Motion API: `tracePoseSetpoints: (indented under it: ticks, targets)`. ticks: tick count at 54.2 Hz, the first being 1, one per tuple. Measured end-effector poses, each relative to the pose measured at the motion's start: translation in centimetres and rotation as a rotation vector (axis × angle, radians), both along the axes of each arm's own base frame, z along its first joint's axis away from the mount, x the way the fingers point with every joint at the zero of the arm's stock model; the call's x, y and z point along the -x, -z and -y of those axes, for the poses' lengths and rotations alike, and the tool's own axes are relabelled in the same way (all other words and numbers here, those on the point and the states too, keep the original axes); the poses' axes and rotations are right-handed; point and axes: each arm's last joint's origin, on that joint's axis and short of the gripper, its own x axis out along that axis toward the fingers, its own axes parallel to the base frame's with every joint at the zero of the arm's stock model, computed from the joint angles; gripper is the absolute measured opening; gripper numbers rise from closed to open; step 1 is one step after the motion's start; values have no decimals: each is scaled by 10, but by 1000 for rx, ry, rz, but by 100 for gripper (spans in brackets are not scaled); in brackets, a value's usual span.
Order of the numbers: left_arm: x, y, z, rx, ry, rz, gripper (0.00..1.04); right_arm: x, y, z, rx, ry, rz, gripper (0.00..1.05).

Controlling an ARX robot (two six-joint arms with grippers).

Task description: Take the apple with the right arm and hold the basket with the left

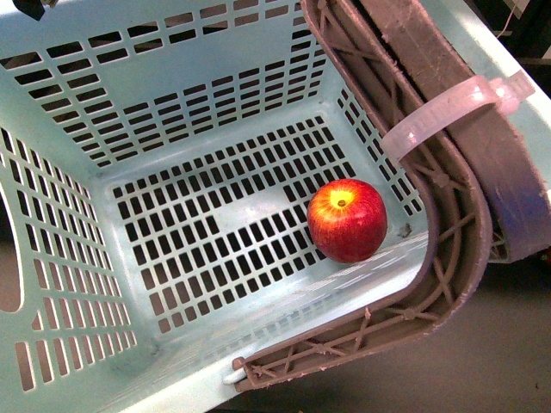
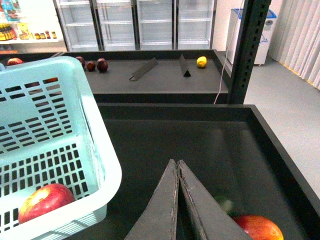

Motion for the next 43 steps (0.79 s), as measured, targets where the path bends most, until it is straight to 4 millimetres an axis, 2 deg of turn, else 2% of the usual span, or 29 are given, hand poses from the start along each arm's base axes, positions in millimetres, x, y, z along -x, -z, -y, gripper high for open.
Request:
tracePoseSetpoints:
  ticks: [22, 29, 43]
  targets:
    - [0, 0, 0, -2, -1, 2, 17, 0, 0, 0, 0, 0, 0, 72]
    - [0, 0, 0, -3, -2, 2, 17, 0, 0, 0, 0, 0, 0, 97]
    - [0, 0, 0, -7, -10, 13, 17, 0, 0, 0, 0, 0, 0, 96]
